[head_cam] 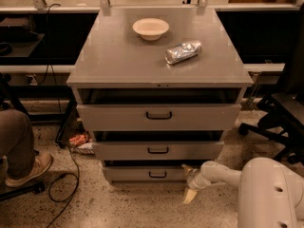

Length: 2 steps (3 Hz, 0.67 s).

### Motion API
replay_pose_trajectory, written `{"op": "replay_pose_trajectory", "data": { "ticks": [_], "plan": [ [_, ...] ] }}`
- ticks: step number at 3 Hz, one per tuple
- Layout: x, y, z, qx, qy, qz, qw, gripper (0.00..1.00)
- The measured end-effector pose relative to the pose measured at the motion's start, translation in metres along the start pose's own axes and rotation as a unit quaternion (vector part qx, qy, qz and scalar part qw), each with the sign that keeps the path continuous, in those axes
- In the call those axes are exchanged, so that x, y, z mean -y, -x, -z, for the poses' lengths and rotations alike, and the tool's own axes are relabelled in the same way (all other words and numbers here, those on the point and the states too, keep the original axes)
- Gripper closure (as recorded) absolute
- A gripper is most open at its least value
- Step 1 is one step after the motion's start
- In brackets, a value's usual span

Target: Open bottom drawer

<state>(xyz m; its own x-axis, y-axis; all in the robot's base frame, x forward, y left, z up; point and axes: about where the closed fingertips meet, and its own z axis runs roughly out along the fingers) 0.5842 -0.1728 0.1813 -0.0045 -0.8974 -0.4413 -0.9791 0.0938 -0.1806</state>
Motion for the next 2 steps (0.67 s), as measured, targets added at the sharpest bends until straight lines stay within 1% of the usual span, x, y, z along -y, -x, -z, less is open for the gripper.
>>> {"op": "replay_pose_trajectory", "data": {
  "ticks": [1,2],
  "plan": [
    [0.0066,-0.0040,-0.0035,-0.002,-0.009,-0.001,1.0000,0.00],
    [0.0066,-0.0040,-0.0035,-0.002,-0.009,-0.001,1.0000,0.00]
  ]
}}
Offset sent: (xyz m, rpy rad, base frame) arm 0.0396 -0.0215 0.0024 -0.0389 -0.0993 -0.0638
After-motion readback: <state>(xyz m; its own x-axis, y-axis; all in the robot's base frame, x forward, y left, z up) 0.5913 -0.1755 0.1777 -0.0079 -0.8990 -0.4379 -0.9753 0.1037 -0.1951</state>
